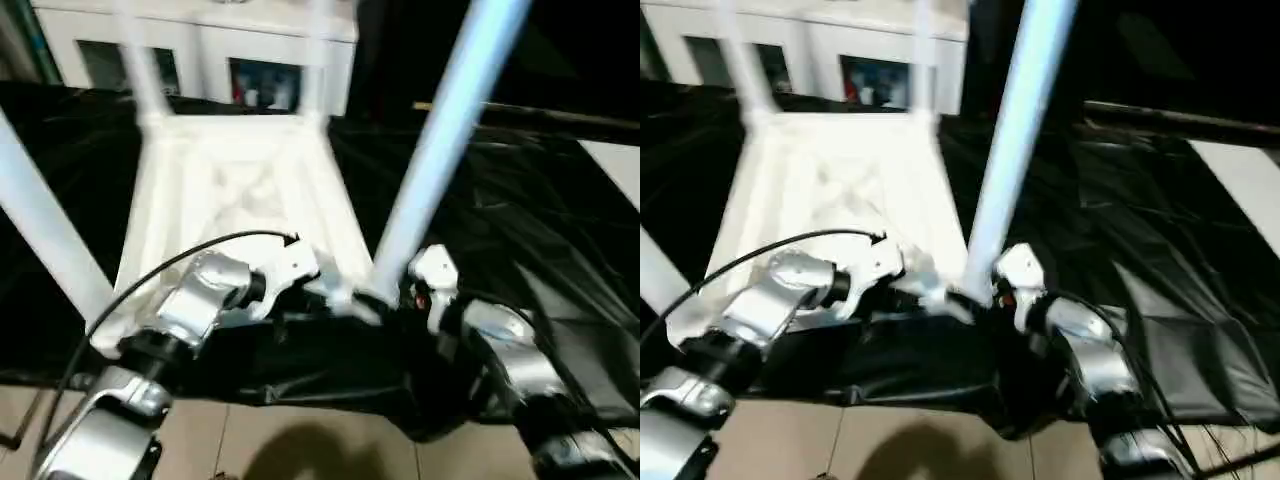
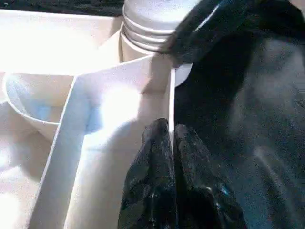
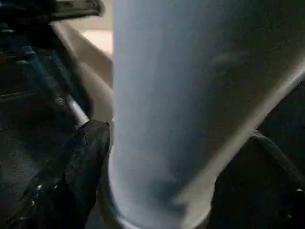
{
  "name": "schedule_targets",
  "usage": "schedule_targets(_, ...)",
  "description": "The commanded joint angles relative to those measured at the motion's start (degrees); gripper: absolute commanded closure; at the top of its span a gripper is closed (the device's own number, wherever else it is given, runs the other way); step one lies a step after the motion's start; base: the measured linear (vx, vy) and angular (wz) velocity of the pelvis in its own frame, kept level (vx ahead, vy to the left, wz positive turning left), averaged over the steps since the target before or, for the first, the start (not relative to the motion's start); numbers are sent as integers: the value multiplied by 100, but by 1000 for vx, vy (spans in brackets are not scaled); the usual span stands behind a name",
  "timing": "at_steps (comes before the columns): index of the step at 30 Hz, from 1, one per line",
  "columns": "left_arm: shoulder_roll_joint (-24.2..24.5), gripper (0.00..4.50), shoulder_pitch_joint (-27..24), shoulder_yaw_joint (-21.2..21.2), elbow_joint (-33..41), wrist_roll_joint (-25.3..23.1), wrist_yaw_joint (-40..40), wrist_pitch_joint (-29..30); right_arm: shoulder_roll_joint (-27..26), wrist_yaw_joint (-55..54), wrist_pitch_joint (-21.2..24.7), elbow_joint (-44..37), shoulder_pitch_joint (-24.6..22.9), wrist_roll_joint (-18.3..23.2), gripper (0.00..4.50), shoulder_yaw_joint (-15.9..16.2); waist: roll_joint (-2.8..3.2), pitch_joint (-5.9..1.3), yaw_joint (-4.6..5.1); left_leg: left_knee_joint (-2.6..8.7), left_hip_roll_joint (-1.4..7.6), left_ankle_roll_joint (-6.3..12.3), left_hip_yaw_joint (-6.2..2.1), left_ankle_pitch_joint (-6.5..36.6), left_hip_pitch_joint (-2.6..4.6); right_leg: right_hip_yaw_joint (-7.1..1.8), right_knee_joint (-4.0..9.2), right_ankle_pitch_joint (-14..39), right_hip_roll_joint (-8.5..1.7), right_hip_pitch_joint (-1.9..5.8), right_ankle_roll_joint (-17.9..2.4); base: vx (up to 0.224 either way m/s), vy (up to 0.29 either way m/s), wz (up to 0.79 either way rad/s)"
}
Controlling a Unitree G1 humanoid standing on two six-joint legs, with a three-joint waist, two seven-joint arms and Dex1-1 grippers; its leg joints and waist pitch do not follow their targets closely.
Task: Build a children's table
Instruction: Rotate leg to tighten
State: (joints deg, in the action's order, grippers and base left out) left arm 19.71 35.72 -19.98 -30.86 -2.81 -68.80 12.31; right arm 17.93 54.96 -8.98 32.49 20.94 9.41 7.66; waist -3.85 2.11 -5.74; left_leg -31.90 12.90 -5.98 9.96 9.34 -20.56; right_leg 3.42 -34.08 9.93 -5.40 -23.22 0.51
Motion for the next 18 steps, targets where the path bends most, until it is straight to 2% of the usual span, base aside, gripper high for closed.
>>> schedule_targets(1, -13, 450, -136, 19, -111, 198, -165, -52, 139, 289, 89, -193, -68, 88, 62, 89, -19, -283, 10, 351, 25, 305, 67, 1570, 11, -173, 370, 1267, -179, 258, -1125, 0, 0, 0)
schedule_targets(2, 68, 450, -132, 99, -142, 216, -159, -60, 180, 428, 111, -226, -98, 47, 62, 176, -76, -273, 9, 352, 20, 305, 69, 1582, 4, -173, 388, 1508, -197, 250, -1053, 0, 0, 0)
schedule_targets(4, 120, 450, -153, 126, -112, 231, -167, -46, 163, 471, 80, -149, -71, 5, 62, 201, -73, -267, 14, 357, 21, 275, 66, 1624, 9, -175, 406, 1691, -209, 240, -1005, 0, 0, 0)
schedule_targets(5, 137, 450, -164, 132, -98, 233, -169, -44, 152, 483, 54, -93, -50, -16, 78, 209, -85, -258, 19, 361, 22, 235, 61, 1665, 10, -177, 424, 1901, -219, 227, -942, 0, 0, 0)
schedule_targets(8, 175, 450, -217, 166, -37, 243, -186, -24, 95, 503, 71, 1, 9, -14, 90, 179, -94, -260, 39, 369, 28, 195, 49, 1686, 2, -172, 425, 1993, -223, 227, -902, 0, 0, 0)
schedule_targets(11, 185, 450, -260, 170, 24, 272, -213, 9, 81, 547, 136, -37, 30, 68, 112, 149, -95, -265, 45, 366, 28, 207, 49, 1613, -3, -175, 408, 1863, -216, 231, -924, 0, 0, 0)
schedule_targets(13, 194, 450, -274, 161, 64, 288, -241, 31, 83, 620, 165, -68, 39, 130, 130, 131, -126, -256, 46, 361, 23, 239, 56, 1548, -11, -175, 397, 1768, -208, 232, -943, 0, 0, 0)
schedule_targets(15, 200, 450, -272, 161, 64, 283, -253, 30, 81, 675, 165, -47, 57, 143, 150, 139, -102, -261, 39, 356, 25, 261, 57, 1477, -5, -177, 384, 1651, -211, 234, -980, 0, 0, 0)
schedule_targets(17, 198, 450, -278, 162, 73, 274, -253, 35, 75, 707, 136, 11, 65, 116, 160, 160, -109, -264, 41, 351, 22, 271, 61, 1434, -8, -175, 377, 1574, -209, 239, -1005, 0, 0, 0)
schedule_targets(18, 199, 450, -288, 156, 88, 268, -255, 41, 70, 717, 119, 31, 57, 101, 160, 172, -85, -268, 35, 350, 20, 268, 60, 1428, -3, -175, 374, 1560, -210, 242, -1012, 0, 0, 0)
